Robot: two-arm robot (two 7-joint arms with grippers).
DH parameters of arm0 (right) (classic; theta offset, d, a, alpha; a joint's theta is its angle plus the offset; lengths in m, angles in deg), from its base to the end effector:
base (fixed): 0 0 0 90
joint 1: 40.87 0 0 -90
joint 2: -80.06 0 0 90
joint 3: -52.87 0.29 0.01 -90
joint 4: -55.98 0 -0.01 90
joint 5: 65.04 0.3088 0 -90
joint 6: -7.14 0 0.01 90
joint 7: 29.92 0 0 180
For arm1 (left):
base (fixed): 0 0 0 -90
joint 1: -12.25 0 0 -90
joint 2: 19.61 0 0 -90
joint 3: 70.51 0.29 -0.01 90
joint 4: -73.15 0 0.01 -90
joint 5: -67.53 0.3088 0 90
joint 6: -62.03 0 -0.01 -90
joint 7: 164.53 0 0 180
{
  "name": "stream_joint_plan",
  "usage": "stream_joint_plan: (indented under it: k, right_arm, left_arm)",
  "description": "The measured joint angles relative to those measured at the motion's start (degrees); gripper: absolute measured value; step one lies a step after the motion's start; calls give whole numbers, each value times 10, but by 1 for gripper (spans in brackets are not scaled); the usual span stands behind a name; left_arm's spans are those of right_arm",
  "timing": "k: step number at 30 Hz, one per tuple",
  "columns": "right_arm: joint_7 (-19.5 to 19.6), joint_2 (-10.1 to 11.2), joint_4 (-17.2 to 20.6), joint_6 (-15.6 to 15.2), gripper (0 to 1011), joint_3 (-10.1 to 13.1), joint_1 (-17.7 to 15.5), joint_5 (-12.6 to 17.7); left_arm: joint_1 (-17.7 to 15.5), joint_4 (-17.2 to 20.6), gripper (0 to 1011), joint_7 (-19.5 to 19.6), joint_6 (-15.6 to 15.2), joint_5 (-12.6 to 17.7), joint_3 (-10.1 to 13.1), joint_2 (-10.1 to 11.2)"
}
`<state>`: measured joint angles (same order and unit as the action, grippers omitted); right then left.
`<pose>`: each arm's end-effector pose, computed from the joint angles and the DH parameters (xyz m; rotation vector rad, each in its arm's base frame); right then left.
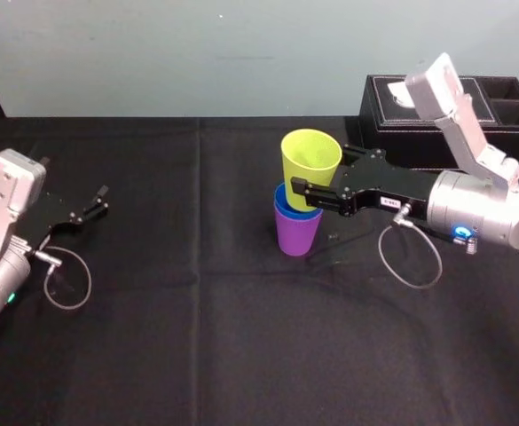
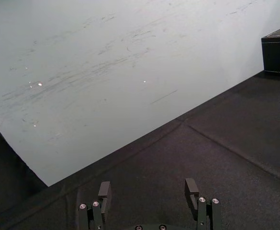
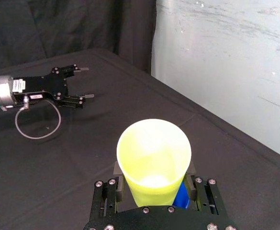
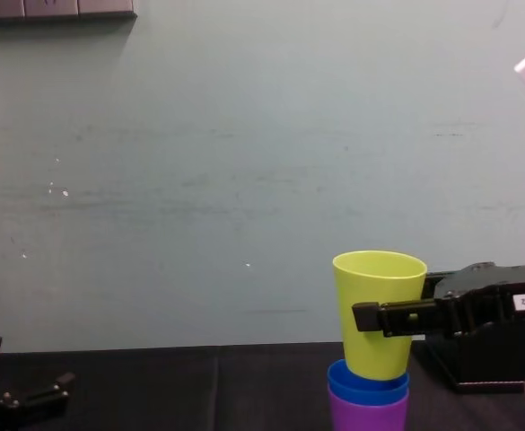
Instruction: Stack the three plastic cups sequentially using one hand.
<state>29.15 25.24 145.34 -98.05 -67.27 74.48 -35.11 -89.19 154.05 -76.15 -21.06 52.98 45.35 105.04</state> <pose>0.4039 -0.0405 -0.1910 -0.2680 -0.0146 -0.6475 0.3581 0.0827 -0.3022 0.3043 -0.2852 1.2480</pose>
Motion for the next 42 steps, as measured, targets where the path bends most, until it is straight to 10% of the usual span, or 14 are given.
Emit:
stream_joint_plan:
  k: [42]
  right_arm:
    - [-17, -28, -62, 6, 722, -14, 22, -19]
  left_arm:
    - [0, 0, 1011, 0, 0, 0, 0, 0]
